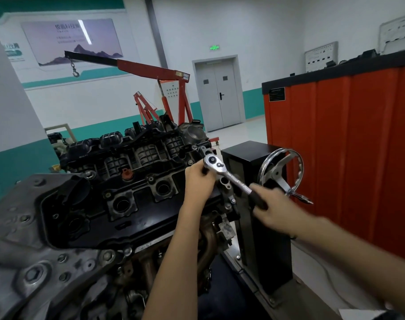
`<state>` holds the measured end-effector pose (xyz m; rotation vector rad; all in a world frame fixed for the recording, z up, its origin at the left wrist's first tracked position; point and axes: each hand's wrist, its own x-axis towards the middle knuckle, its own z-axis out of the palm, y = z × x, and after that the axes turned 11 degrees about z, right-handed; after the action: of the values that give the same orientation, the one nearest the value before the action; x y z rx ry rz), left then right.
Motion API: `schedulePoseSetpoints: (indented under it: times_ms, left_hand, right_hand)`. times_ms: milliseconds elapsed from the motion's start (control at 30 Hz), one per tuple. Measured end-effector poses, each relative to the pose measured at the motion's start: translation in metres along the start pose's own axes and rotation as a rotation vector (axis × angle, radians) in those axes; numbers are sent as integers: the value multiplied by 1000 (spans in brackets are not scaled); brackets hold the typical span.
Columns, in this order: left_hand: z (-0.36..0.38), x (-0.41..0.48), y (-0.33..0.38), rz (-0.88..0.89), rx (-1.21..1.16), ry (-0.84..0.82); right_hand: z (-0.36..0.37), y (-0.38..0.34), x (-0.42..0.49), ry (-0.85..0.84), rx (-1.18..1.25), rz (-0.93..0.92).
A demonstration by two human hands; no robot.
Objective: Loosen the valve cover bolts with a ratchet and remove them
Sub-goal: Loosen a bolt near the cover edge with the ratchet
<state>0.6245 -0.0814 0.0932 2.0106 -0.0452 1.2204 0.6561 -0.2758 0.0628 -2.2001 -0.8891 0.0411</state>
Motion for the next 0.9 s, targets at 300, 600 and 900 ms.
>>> schedulePoseSetpoints:
  times_ms: [300,600,900]
  left_hand:
    - [1,-9,-3,-40,-41,90]
    - [-2,-3,-5,-28,-16,66]
    - [-5,1,-2,-83,15,32]
  right_hand:
    - [30,-7,-10,113,74,31]
    - [86,-39,-24,86,410,124]
    - [-46,-14,36,246,-581,-175]
